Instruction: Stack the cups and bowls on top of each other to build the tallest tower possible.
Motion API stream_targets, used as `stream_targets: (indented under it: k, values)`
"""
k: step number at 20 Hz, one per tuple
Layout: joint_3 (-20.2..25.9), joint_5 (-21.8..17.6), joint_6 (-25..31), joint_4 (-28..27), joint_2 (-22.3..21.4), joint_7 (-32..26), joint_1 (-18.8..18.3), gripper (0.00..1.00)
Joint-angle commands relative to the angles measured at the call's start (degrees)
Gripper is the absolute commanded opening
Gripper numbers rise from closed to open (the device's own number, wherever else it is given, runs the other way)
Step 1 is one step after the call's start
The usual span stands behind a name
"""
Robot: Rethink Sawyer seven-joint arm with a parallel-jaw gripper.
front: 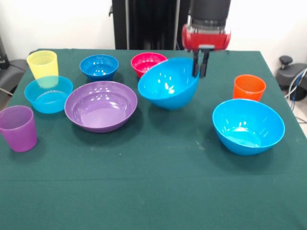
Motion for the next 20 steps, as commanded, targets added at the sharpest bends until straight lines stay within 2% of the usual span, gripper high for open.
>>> stream_targets:
  k: [1, 5, 13, 20]
  values:
    - [6.3, 2.9, 10.0, 6.6, -9.0, 4.6, -2.1, 0.0]
    - [6.8, 3.2, 10.3, 7.8, -10.4, 4.4, -2.7, 0.0]
    - [7.7, 2.8, 9.5, 8.6, -10.4, 4.2, -3.7, 0.0]
    - [6.9, 2.7, 6.8, 11.7, -11.0, 6.4, -2.6, 0.0]
